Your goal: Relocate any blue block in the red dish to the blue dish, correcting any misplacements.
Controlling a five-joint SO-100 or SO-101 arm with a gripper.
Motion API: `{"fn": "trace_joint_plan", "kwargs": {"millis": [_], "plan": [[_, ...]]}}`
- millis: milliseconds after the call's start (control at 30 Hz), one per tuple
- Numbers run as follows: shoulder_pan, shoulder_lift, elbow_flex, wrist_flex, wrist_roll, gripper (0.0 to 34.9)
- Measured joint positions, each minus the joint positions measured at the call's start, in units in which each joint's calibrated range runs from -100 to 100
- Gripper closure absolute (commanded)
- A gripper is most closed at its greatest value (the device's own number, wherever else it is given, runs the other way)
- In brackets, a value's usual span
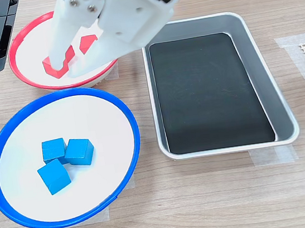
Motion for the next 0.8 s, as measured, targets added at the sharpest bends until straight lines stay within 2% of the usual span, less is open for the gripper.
{"fn": "trace_joint_plan", "kwargs": {"millis": [167, 367, 567, 800], "plan": [[1.59, -14.92, 17.33, -5.63, 0.63, 34.6], [3.45, -33.67, 37.02, -7.59, 0.44, 34.6], [6.90, -55.24, 53.54, -1.39, -0.49, 34.6], [7.17, -70.16, 62.43, 7.42, -1.07, 34.6]]}}
